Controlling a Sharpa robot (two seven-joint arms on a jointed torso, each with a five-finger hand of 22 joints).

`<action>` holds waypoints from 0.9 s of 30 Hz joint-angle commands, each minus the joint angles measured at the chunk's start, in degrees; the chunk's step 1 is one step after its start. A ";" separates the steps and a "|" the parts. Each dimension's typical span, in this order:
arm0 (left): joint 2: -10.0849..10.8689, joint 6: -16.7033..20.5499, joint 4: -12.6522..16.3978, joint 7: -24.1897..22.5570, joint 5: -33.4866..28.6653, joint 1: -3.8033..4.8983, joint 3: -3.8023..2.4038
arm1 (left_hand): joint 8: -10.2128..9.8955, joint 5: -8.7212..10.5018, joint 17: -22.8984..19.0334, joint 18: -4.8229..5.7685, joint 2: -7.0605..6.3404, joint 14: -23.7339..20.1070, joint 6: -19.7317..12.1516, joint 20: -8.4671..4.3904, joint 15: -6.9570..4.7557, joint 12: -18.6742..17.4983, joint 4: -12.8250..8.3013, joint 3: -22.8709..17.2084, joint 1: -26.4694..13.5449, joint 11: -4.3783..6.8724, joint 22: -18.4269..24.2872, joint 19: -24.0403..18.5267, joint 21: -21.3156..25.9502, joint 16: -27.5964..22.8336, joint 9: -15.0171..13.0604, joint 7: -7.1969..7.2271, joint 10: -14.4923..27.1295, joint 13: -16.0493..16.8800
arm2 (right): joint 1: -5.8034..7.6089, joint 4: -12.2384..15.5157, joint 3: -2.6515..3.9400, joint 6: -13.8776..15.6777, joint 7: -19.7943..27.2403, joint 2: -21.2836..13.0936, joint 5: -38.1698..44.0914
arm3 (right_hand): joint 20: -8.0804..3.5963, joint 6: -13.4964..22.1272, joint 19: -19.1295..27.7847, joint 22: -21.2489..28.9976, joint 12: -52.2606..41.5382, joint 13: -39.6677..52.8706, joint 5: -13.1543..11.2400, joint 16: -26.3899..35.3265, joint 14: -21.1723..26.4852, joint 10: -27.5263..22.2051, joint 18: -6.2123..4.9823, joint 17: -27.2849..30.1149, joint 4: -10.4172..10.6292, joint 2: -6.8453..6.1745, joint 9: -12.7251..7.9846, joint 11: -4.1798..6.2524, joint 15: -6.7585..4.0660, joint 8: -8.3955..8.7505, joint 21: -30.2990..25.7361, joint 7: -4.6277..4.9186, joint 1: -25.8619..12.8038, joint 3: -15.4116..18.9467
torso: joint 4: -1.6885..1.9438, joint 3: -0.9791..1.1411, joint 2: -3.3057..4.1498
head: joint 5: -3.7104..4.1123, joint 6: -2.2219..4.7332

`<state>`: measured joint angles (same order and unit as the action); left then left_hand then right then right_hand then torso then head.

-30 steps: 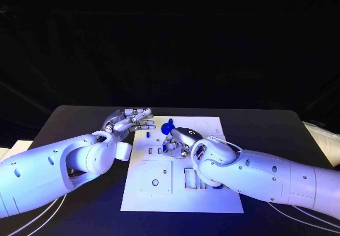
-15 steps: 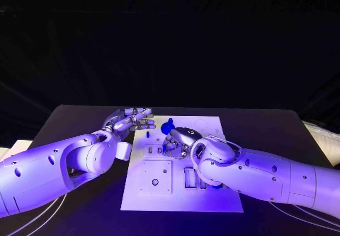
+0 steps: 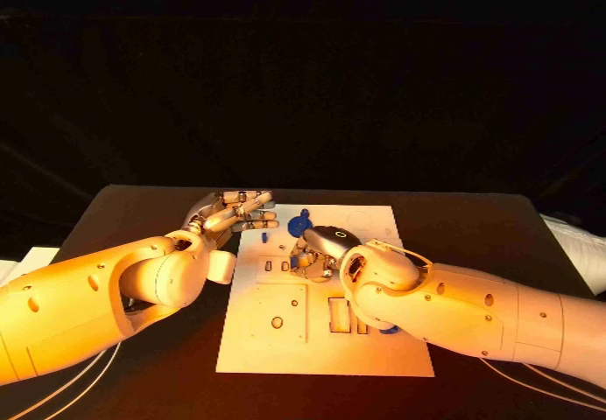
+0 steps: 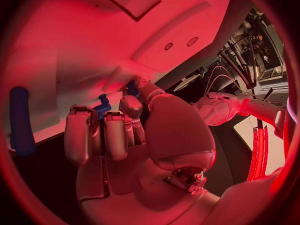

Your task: Assemble the parts on the task board

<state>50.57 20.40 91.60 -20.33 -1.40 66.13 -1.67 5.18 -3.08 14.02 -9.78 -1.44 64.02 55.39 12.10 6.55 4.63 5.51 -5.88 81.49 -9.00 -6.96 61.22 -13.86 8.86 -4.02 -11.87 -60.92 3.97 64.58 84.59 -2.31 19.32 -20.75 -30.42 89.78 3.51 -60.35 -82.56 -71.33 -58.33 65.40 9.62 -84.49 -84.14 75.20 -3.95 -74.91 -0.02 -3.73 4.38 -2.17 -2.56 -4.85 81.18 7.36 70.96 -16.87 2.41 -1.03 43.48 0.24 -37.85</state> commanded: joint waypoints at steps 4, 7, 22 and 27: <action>-0.10 -0.91 0.06 -0.25 -0.15 0.03 -0.04 | -0.36 0.17 0.05 -0.49 0.65 -0.10 0.50 -0.08 -0.35 -0.37 -0.28 0.02 0.01 0.05 0.07 0.20 0.23 -0.20 0.04 0.04 -0.52 -0.09 | -0.46 -0.12 -0.28 -0.22 -2.35 -0.02 1.16 | 0.63 2.46 0.66 0.82 4.28 -3.31 0.94 0.59 -3.84 -2.96 0.03 -5.65 0.76 -2.48 -0.43 -0.60 0.90 1.04 -0.85 0.53 -1.37 1.40 | 0.01 -0.01 -0.02 | 0.10 -0.09; -0.12 -0.98 0.00 -0.17 -0.15 0.03 -0.04 | -0.36 0.17 0.05 -0.49 0.65 -0.10 0.50 -0.08 -0.35 -0.37 -0.28 0.02 0.01 0.05 0.07 0.20 0.23 -0.20 0.04 0.04 -0.52 -0.09 | -0.55 0.11 -0.28 0.96 -2.73 -0.04 1.61 | 0.93 3.85 1.07 1.60 6.23 -4.96 3.80 0.66 -3.80 -4.70 -0.13 -5.63 2.31 -4.54 -0.53 -0.95 1.21 1.07 -1.33 0.78 -3.61 4.07 | -0.02 0.01 -0.01 | 0.14 0.00; -0.14 -1.32 -0.46 0.57 0.03 0.03 -0.04 | -0.45 0.13 0.62 -0.61 0.67 1.20 0.63 -0.29 -0.71 -0.43 -0.55 -0.16 -0.13 0.16 -0.17 1.00 -0.22 0.45 0.03 0.09 -0.68 -0.08 | -1.02 5.62 -0.01 17.54 7.04 -4.06 -2.38 | 1.21 4.82 1.17 1.93 4.53 -5.27 4.29 1.08 -3.71 -5.48 -0.22 -5.26 6.95 -3.99 -0.22 -1.10 1.38 -0.46 -1.61 0.88 -1.08 11.48 | -0.11 0.05 -0.11 | -0.01 0.03; -0.13 -2.99 -0.70 3.67 2.44 0.03 -0.03 | -0.60 0.02 5.10 -0.83 0.67 10.74 1.16 -2.97 -3.68 1.71 -0.59 -0.54 -0.97 2.27 -2.68 7.50 -5.02 7.57 0.01 1.26 -5.90 0.98 | 0.13 7.89 0.75 19.94 23.23 -7.89 -15.90 | 1.27 5.79 1.45 2.38 0.72 -2.39 6.04 1.31 -3.63 -3.92 -0.29 -5.04 7.15 -2.67 -0.37 -1.26 1.49 -0.32 -1.92 1.11 0.43 11.49 | -0.06 0.08 -0.14 | -0.03 0.20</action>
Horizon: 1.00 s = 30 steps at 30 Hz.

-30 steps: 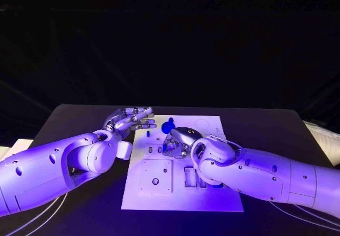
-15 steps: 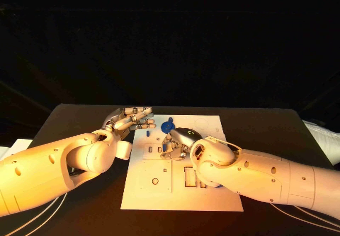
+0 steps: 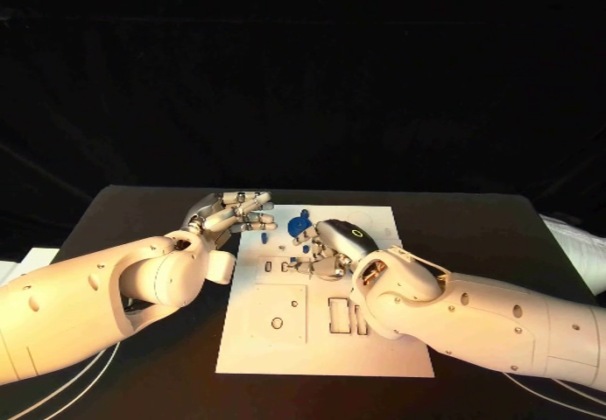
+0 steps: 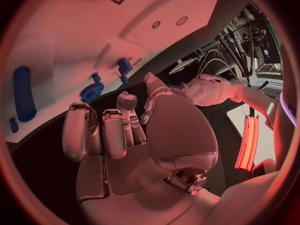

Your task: Assemble the parts on the task board

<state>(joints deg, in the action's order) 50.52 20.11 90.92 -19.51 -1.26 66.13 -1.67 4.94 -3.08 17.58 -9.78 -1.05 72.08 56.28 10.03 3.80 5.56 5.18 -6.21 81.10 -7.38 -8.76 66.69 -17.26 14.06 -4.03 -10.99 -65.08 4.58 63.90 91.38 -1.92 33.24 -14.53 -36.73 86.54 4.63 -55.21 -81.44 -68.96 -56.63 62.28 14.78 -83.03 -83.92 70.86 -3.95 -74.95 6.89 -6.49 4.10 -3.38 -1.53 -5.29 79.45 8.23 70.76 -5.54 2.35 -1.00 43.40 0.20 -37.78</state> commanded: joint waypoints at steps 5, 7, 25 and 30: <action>-0.09 -5.52 -0.59 11.43 10.50 0.06 -0.02 | 0.32 -0.20 37.95 0.45 -0.06 15.50 2.55 -4.64 -4.44 5.61 1.33 -0.46 -2.86 3.70 -14.89 13.08 -18.81 42.97 -0.28 2.27 -9.69 3.57 | 3.85 3.86 0.78 1.44 25.35 -7.13 -26.08 | 0.23 0.97 0.46 0.19 -0.75 0.46 1.48 -0.32 -3.91 -0.10 -0.32 -5.28 0.15 0.38 -0.10 -0.15 0.55 0.11 -0.31 0.35 1.13 0.47 | -0.28 0.07 -0.43 | -0.10 0.19; -0.13 -6.22 -0.85 14.72 13.74 0.08 -0.02 | 0.75 0.00 51.70 2.28 -0.34 16.11 3.22 -5.64 -5.21 8.20 1.89 -0.26 -3.63 4.33 -28.67 15.86 -31.45 56.66 -0.37 2.98 -11.24 5.81 | 4.81 4.75 0.84 -0.19 26.17 -8.91 -28.94 | 0.25 0.97 0.54 0.32 -0.52 0.23 1.53 -0.27 -3.89 -0.38 -0.35 -5.22 0.03 0.62 -0.08 -0.15 0.57 0.03 -0.39 0.35 1.47 0.51 | -0.44 0.15 -0.65 | -0.23 0.18; -6.30 -24.81 -7.10 54.69 53.10 7.38 0.14 | 17.74 0.09 72.42 7.19 1.56 17.92 5.88 -7.62 -7.81 58.69 11.32 7.62 -12.16 7.79 -68.82 18.76 -65.16 75.94 -12.88 7.43 -10.17 55.26 | 9.58 6.38 0.86 -5.52 25.33 -19.26 -44.40 | 0.19 0.49 0.99 1.39 0.50 -0.94 1.58 0.74 -3.57 -1.14 -0.57 -3.92 -0.43 2.61 0.08 0.03 0.43 -0.66 -1.04 0.21 3.14 0.39 | -1.23 1.23 -2.79 | -1.38 -0.89; -9.51 -27.14 -9.14 56.99 57.49 8.20 0.20 | 22.89 0.14 72.42 7.84 2.69 17.92 3.11 -8.13 -8.29 63.25 11.36 11.25 -13.95 8.37 -72.35 19.82 -67.49 75.94 -18.95 8.04 -11.89 60.48 | 9.65 5.75 0.80 -5.79 24.90 -19.24 -44.74 | 0.18 0.70 1.15 1.75 0.81 -1.24 1.63 1.11 -3.45 -1.35 -0.64 -3.43 -0.37 2.75 0.03 -0.02 0.44 -0.60 -1.25 0.26 3.11 0.50 | -1.32 1.17 -2.78 | -1.46 -0.94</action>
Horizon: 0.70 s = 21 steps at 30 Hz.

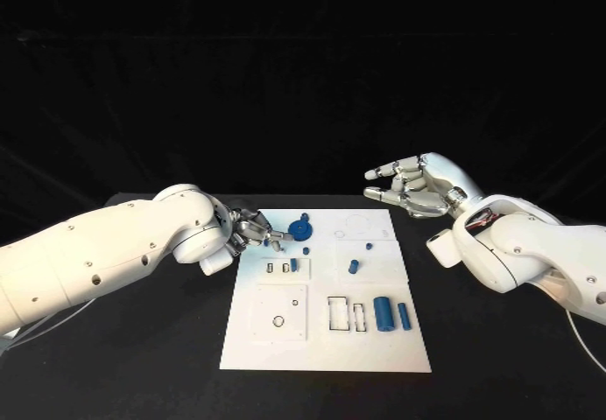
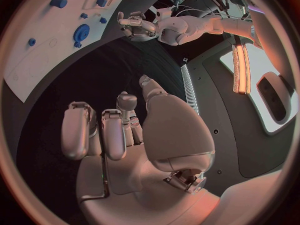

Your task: Assemble the parts on the task board

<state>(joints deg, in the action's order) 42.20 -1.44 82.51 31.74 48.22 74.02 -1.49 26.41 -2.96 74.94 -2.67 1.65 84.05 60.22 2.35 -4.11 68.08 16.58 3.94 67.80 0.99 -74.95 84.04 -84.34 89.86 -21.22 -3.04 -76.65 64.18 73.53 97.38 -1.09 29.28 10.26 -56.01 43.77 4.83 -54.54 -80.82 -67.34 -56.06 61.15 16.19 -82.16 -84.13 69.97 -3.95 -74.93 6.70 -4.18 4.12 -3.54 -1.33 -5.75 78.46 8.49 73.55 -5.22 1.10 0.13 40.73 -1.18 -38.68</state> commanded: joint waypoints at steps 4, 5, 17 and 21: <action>-4.02 -7.54 -3.05 6.68 9.28 1.06 0.48 | 4.09 0.04 15.06 0.86 0.68 5.95 -2.65 -0.58 -0.43 1.45 0.03 3.43 -1.07 0.16 -7.03 2.65 -0.94 0.14 -5.39 0.24 -0.40 1.86 | 0.04 -0.69 -0.06 -2.00 -0.23 0.24 -2.07 | -0.01 0.11 0.61 0.30 0.26 -0.15 0.22 0.40 -3.19 -0.48 -0.66 -3.24 -0.16 0.47 0.00 0.13 0.24 -0.12 -0.37 0.02 0.30 0.24 | 0.04 0.09 -0.09 | -0.14 -0.24; -4.72 -8.01 -3.72 6.83 9.49 1.23 0.63 | 4.47 0.04 15.06 0.88 0.81 5.95 -2.92 -0.60 -0.43 1.48 0.03 3.81 -1.16 0.18 -7.12 2.66 -0.99 0.14 -5.96 0.26 -0.38 1.92 | 0.04 -0.77 -0.07 -2.07 -0.29 0.29 -2.08 | -0.01 0.11 0.61 0.30 0.26 -0.15 0.22 0.40 -3.19 -0.48 -0.66 -3.24 -0.16 0.47 0.00 0.13 0.24 -0.12 -0.37 0.02 0.30 0.24 | -0.01 0.09 -0.07 | -0.24 -0.34; -10.81 -13.09 -10.16 7.61 10.67 1.72 2.19 | 6.27 0.18 15.06 0.94 0.92 5.95 -4.25 -0.68 -0.53 1.57 0.04 6.35 -2.03 0.29 -7.51 2.71 -1.21 0.14 -8.81 0.38 -0.24 2.14 | 0.04 -1.48 -0.11 -2.45 -0.83 0.79 -2.06 | -0.01 0.16 0.75 0.63 0.31 -0.21 0.24 0.65 -3.10 -0.52 -0.73 -2.92 -0.10 0.52 -0.01 0.11 0.25 -0.11 -0.55 0.03 0.23 0.32 | -0.21 0.06 0.11 | -0.64 -0.73; -11.53 -13.68 -11.00 7.66 10.99 1.72 2.37 | 6.55 0.18 15.06 0.96 0.91 5.95 -4.41 -0.70 -0.55 1.62 0.03 6.78 -2.12 0.32 -7.62 2.74 -1.27 0.14 -9.27 0.42 -0.26 2.22 | 0.04 -1.61 -0.11 -2.57 -0.92 0.83 -2.06 | -0.01 0.16 0.75 0.63 0.31 -0.21 0.24 0.65 -3.10 -0.52 -0.73 -2.92 -0.10 0.52 -0.01 0.11 0.25 -0.11 -0.55 0.03 0.23 0.32 | -0.20 0.04 0.12 | -0.56 -0.89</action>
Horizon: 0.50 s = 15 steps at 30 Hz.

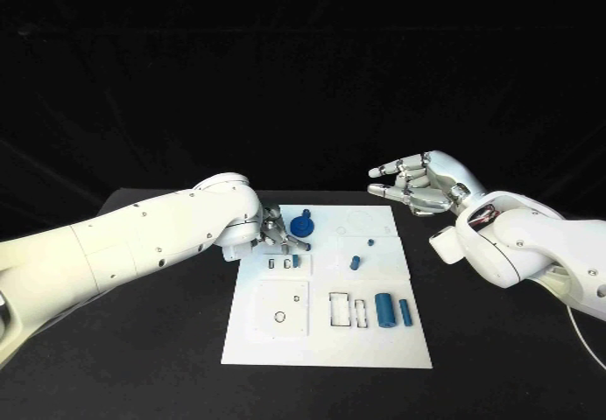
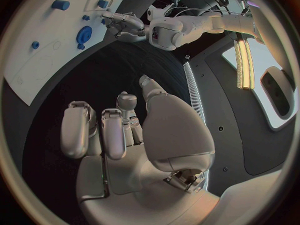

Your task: Assemble the parts on the task board

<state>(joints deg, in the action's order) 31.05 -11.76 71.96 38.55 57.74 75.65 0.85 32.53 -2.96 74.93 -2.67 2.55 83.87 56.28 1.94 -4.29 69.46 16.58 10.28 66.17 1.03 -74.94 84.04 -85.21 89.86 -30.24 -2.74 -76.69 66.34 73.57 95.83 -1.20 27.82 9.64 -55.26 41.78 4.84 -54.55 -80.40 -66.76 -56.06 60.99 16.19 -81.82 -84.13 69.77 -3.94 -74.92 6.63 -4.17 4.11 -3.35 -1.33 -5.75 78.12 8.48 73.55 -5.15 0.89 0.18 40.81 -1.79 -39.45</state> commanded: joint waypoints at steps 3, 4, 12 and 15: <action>-0.82 -3.75 -0.85 0.82 1.57 0.09 0.09 | 0.44 0.18 15.07 0.96 0.01 6.13 -0.47 -0.30 -0.37 0.25 0.03 0.45 -0.49 0.28 -7.64 2.74 -0.41 0.14 -0.26 0.12 -0.22 0.07 | 0.00 -0.22 -0.01 -1.21 -0.33 0.19 -0.08 | -0.02 0.17 0.34 0.05 0.31 -0.06 0.25 0.30 -3.10 -0.32 -0.73 -2.94 -0.03 0.52 0.00 -0.09 0.25 -0.12 -0.21 0.04 0.24 0.25 | 0.14 0.01 -0.01 | 0.15 -0.21; -0.96 -3.99 -0.97 0.81 1.59 0.09 0.10 | 0.44 0.18 15.07 0.96 0.01 6.13 -0.47 -0.30 -0.37 0.25 0.03 0.45 -0.49 0.28 -7.64 2.74 -0.41 0.14 -0.26 0.12 -0.22 0.07 | 0.00 -0.27 -0.01 -1.24 -0.34 0.23 -0.09 | -0.01 0.18 0.37 0.11 0.34 -0.09 0.25 0.36 -3.08 -0.33 -0.74 -2.86 0.01 0.55 0.00 -0.09 0.26 -0.12 -0.25 0.05 0.20 0.29 | 0.14 0.02 -0.02 | 0.11 -0.26; -1.66 -5.76 -1.63 0.84 1.65 0.08 0.13 | 0.77 0.18 15.07 0.98 0.21 6.13 -0.68 -0.33 -0.41 0.27 -0.08 0.76 -0.25 0.33 -7.72 2.75 -0.45 0.14 -0.83 0.17 -0.22 0.11 | 0.00 -0.53 -0.02 -1.56 -0.54 0.43 -0.10 | -0.01 0.20 0.42 0.23 0.36 -0.14 0.23 0.47 -3.05 -0.36 -0.76 -2.75 0.10 0.65 0.00 -0.10 0.27 -0.15 -0.33 0.05 0.10 0.39 | 0.12 0.00 -0.01 | -0.07 -0.52; -1.75 -6.25 -1.70 0.71 1.66 0.08 0.13 | 0.92 0.17 15.07 0.98 0.26 6.13 -0.82 -0.34 -0.42 0.24 -0.17 0.88 0.05 0.35 -7.77 2.76 -0.47 0.14 -1.11 0.18 -0.18 0.09 | 0.00 -0.66 -0.02 -1.67 -0.63 0.52 -0.10 | 0.00 0.20 0.47 0.34 0.37 -0.17 0.17 0.52 -3.03 -0.36 -0.78 -2.70 0.14 0.70 0.00 -0.11 0.28 -0.17 -0.40 0.06 0.07 0.44 | 0.15 0.00 -0.03 | -0.02 -0.53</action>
<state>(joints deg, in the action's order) 29.46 -15.65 70.30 39.14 58.96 75.66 0.99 33.25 -2.97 74.92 -2.67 2.55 83.86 55.87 1.95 -4.29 69.46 16.33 10.81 66.17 1.03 -74.93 84.04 -85.42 89.86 -31.30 -2.75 -76.68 66.39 73.57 95.19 -1.22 27.24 9.21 -54.83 41.61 4.84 -54.55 -80.40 -66.47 -56.06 60.87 16.19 -81.60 -84.14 69.77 -3.94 -74.91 6.80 -4.17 4.10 -3.35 -1.33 -5.74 77.91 8.48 73.55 -4.98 1.02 0.18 40.80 -1.83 -39.97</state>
